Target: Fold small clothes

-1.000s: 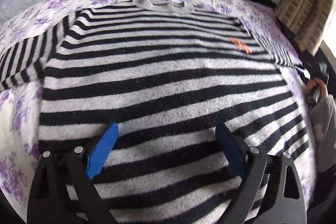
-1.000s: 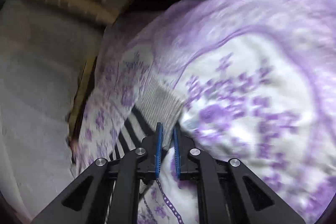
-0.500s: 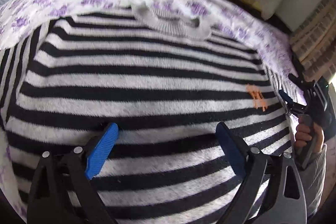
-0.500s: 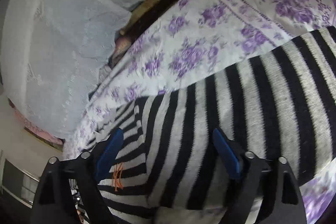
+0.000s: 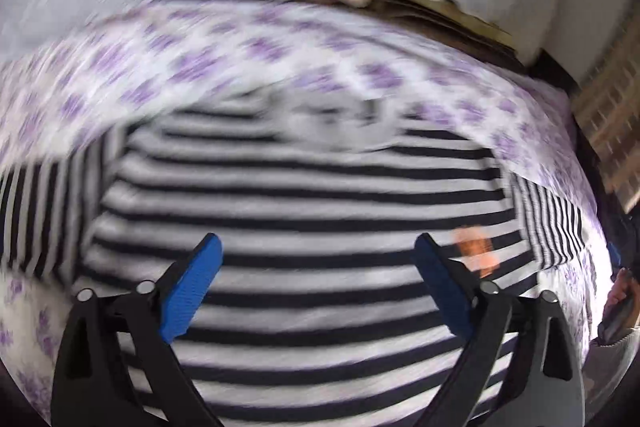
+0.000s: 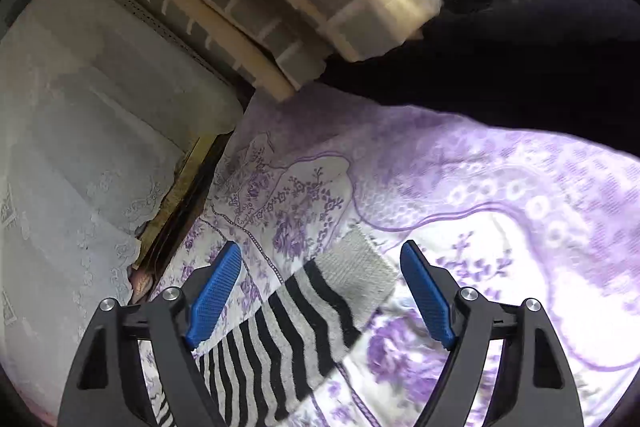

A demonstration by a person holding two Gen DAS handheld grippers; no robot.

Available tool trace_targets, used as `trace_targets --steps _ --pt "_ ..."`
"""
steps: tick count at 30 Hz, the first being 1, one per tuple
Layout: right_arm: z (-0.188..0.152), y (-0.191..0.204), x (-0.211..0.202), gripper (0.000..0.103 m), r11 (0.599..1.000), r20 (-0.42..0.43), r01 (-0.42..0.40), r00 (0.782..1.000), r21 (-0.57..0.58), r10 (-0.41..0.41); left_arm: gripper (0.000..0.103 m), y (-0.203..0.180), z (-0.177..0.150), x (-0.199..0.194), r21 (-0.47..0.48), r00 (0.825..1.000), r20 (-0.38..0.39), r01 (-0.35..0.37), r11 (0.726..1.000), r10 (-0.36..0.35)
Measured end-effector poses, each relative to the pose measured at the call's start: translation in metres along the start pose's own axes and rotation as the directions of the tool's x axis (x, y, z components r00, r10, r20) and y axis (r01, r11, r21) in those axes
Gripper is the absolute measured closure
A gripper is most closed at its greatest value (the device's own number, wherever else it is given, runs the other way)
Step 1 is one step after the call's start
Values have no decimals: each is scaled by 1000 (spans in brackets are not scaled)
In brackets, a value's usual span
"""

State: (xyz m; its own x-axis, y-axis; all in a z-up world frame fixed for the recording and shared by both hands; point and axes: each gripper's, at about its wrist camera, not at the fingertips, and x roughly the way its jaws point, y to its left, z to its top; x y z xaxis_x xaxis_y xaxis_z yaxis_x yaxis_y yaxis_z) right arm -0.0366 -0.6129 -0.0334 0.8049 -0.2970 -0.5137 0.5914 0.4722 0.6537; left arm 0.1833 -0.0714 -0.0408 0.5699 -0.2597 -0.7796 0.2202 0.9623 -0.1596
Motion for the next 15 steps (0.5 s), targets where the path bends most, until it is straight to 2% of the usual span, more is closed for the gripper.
trace_targets --steps 1,3,5,7,10,12,15 --pt "-1 -8 2 21 1000 -15 2 1000 15 -2 6 -29 2 4 53 1000 11 -3 999 2" --pt "-4 -20 21 29 999 -76 13 997 50 -10 6 -76 5 18 145 1000 16 -2 989 -1" --pt "-10 -33 40 61 992 -142 -14 989 128 32 6 -114 5 39 217 1000 5 -15 976 14" --pt "-11 -42 39 70 985 -172 -39 983 168 69 6 -148 -2 63 254 999 -19 -30 967 36" --pt "-15 -41 50 74 987 -163 -34 985 160 60 4 -164 -13 98 262 995 -83 -29 965 53" --pt "-14 -42 54 77 987 -153 -30 987 157 55 4 -163 -18 102 256 998 -34 -48 965 59" --pt "-17 -33 67 85 994 -135 -6 991 110 21 4 -157 -17 101 241 998 -46 -18 970 30"
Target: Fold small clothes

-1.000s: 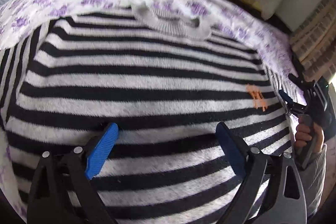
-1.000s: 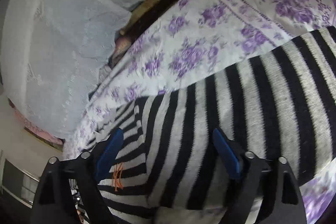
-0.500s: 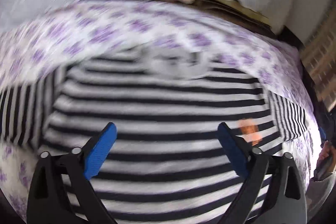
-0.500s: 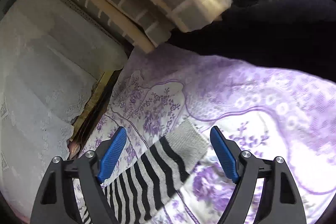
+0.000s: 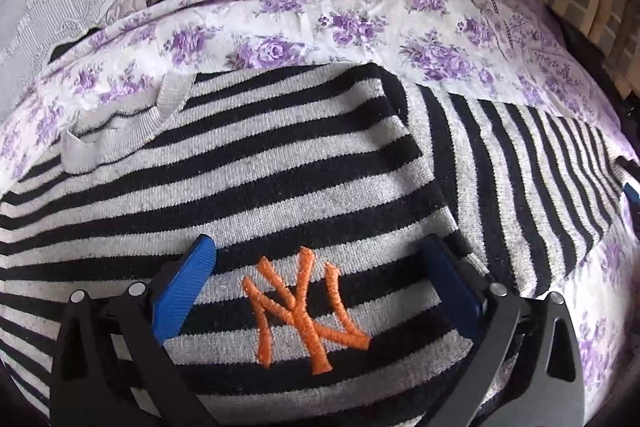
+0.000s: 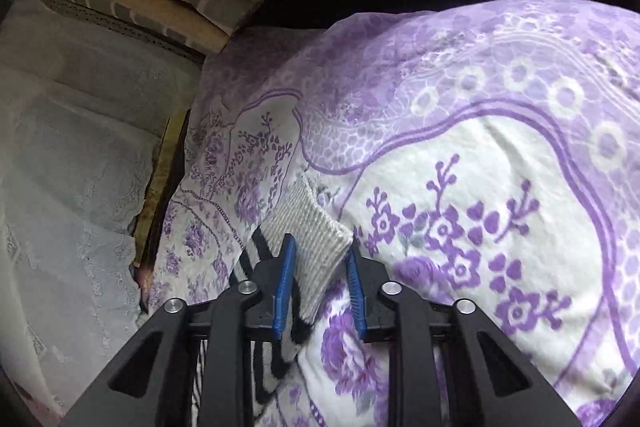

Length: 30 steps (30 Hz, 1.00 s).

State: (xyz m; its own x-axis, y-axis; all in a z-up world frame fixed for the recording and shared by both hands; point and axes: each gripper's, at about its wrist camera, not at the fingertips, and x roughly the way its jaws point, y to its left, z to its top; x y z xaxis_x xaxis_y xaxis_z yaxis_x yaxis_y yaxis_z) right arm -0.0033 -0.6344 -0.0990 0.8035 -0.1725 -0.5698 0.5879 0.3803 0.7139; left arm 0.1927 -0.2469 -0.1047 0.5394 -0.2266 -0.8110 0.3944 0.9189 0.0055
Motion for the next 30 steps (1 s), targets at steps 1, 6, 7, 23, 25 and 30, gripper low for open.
trace_targets --steps 1,6,7,23,25,30 --pt "-2 3 -1 86 1000 11 5 1000 -20 -5 4 1 0 -1 -2 1000 4 8 1000 -8" --pt "-7 23 -4 94 997 32 -64 997 -54 65 4 6 -2 -4 -9 1000 19 25 1000 -25" --pt "-9 32 -6 94 994 36 -76 996 -81 79 4 6 -2 -4 -13 999 21 32 999 -32" --pt "-112 174 -32 94 839 -99 -256 966 -480 238 5 43 13 -22 -217 929 5 361 907 -369" --pt "-132 190 -32 94 812 -143 -292 956 -505 254 5 47 14 -18 -254 896 -5 428 867 -443" --pt "-193 229 -33 94 719 -269 -383 923 -580 275 5 51 14 -14 -273 870 -18 470 839 -493"
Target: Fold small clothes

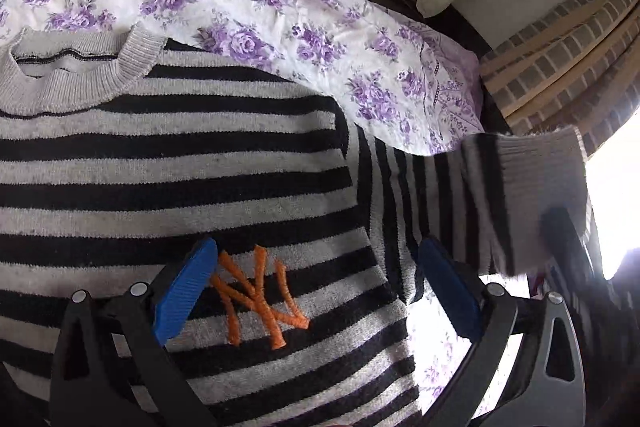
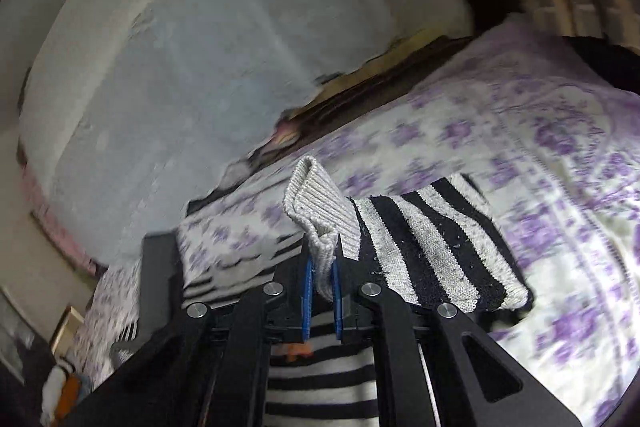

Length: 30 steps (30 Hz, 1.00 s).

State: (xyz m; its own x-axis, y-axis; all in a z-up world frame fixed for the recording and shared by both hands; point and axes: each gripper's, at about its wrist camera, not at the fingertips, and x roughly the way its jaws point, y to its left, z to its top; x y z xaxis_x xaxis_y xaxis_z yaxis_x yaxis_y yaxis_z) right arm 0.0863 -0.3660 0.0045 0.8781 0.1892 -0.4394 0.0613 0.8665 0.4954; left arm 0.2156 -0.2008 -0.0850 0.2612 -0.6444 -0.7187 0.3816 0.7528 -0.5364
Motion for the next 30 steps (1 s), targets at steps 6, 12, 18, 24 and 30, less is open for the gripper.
trace_targets --steps 6,12,18,24,30 --pt "-6 36 18 95 999 -26 -49 998 0 49 5 27 9 -31 -54 999 32 -19 998 21" --pt "-9 90 46 95 990 -58 -142 988 -19 141 5 68 17 -84 -98 992 104 -60 993 70" --pt "-28 139 82 95 980 -118 -196 975 -38 191 5 116 12 -122 -160 978 157 -115 980 140" --pt "-61 161 125 95 982 -218 -186 961 -38 173 5 165 -5 -130 -213 953 167 -214 953 251" --pt "-90 148 158 47 993 -385 -108 919 -50 80 6 186 -16 -142 -229 950 219 -173 958 223"
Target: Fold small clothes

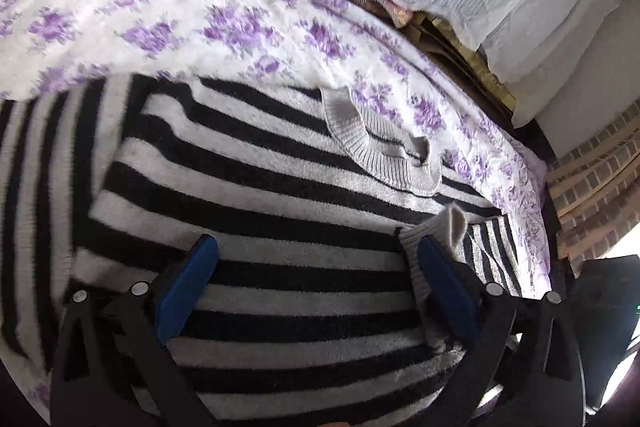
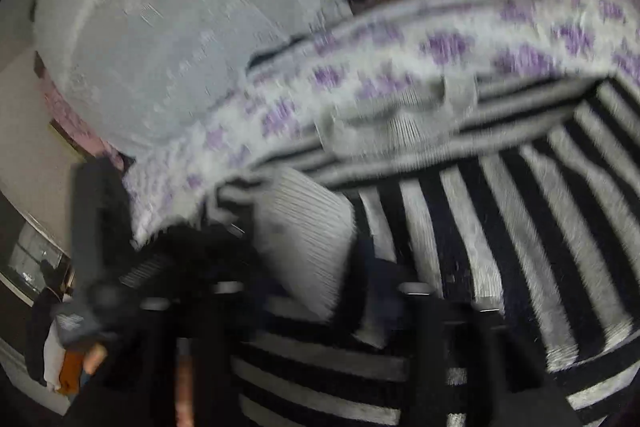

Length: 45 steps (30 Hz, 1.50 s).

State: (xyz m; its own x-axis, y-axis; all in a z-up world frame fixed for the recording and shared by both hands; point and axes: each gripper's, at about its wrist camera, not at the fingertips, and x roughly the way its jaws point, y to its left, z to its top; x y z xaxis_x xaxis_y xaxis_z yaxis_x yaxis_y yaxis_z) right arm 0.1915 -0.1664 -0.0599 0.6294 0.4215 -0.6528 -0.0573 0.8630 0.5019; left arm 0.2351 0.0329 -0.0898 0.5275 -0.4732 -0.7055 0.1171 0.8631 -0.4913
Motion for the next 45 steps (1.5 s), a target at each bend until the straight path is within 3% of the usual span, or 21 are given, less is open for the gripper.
trace_targets --steps 3,6,11,13,15,16,17,19,20,21,22,23,26,28,29,31,32,34,38,42,45 --pt "6 7 -36 47 998 87 -42 995 -50 46 5 -3 -4 -25 9 996 90 -9 1000 8" --pt "20 -3 -75 47 997 185 -57 981 -53 66 5 -16 -5 -50 25 990 116 81 996 -83" --pt "53 -78 -78 52 987 209 -76 977 142 46 5 -57 -15 -47 157 980 38 187 970 -196" --pt "57 -128 -62 52 953 173 -124 982 277 78 5 -65 -24 -20 192 992 -7 123 974 -124" --pt "52 -170 -55 56 925 182 -100 983 366 34 5 -56 -33 22 193 995 -97 21 981 -2" --pt "48 -193 -55 72 913 206 -97 978 396 15 5 -53 -34 29 209 994 -104 6 978 17" --pt "44 -218 -57 103 887 231 -116 973 447 10 5 -60 -34 26 259 997 -68 -16 966 35" --pt "36 -251 -64 102 774 291 -259 951 577 102 5 -66 -37 25 286 996 -43 -64 956 80" --pt "32 -253 -77 96 765 317 -248 947 595 61 5 -67 -40 23 290 995 -29 -81 954 93" --pt "30 -245 -89 88 800 324 -199 946 566 6 5 -67 -40 18 292 996 -12 -82 953 90" --pt "31 -234 -98 64 835 324 -153 945 529 -33 5 -68 -41 7 296 998 27 -61 953 55" --pt "32 -215 -108 51 876 326 -107 944 470 -60 5 -68 -41 -3 298 998 60 -40 954 23" --pt "28 -172 -118 47 935 326 -166 944 313 59 5 -66 -40 -16 291 995 101 -20 956 -10" --pt "13 -155 -104 40 943 243 -195 961 271 129 5 -58 -37 6 258 999 6 -40 965 40" --pt "7 -153 -96 40 947 206 -173 971 272 119 5 -51 -35 21 230 996 -57 -55 972 69" --pt "-5 -158 -86 50 967 173 -60 985 247 17 5 -58 -36 21 269 996 -34 -76 960 88" --pt "-6 -161 -88 59 970 186 17 981 241 -63 5 -60 -37 21 281 995 -29 -88 956 100" --pt "-8 -169 -102 67 947 220 32 970 318 -106 5 -63 -42 16 294 992 -3 -118 949 124" --pt "-20 -153 -125 52 968 268 8 960 250 -77 5 -61 -46 -25 278 992 124 -37 960 3" --pt "-31 -157 -104 45 967 161 32 984 251 -74 5 -55 -46 21 289 983 -22 -168 942 182" --pt "-36 -151 -119 45 968 205 30 975 249 -83 5 -58 -49 -1 299 984 30 -174 938 173"
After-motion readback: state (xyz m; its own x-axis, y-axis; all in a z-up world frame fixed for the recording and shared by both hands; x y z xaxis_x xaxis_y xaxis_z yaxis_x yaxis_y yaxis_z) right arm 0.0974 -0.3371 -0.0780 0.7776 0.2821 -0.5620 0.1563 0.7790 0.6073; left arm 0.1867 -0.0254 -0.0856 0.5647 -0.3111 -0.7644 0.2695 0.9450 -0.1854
